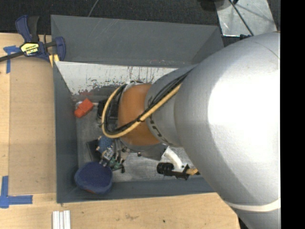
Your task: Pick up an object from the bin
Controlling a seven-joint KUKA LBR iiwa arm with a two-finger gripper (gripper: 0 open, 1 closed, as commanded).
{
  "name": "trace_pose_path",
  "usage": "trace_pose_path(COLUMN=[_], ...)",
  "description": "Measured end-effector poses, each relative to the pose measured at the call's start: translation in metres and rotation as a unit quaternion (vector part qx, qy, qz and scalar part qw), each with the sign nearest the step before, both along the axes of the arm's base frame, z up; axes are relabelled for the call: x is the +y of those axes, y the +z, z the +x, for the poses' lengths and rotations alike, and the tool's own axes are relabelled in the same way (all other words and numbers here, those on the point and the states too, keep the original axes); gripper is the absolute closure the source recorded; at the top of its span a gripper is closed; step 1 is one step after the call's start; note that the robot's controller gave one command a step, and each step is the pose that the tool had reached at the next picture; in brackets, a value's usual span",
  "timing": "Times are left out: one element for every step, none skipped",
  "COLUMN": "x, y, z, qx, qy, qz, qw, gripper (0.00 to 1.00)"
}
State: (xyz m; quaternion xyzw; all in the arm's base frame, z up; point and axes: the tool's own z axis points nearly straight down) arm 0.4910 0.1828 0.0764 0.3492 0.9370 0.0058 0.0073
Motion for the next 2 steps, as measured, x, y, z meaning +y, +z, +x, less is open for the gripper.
trace_pose_path(x=[0.000, -0.001], y=[0.027, 0.040], z=[0.001, 0.002], qx=[0.0069, 0.0073], qy=[0.001, 0.002], qz=[-0.002, -0.003], qw=[1.0000, 1.0000], gripper=[1.00, 1.00])
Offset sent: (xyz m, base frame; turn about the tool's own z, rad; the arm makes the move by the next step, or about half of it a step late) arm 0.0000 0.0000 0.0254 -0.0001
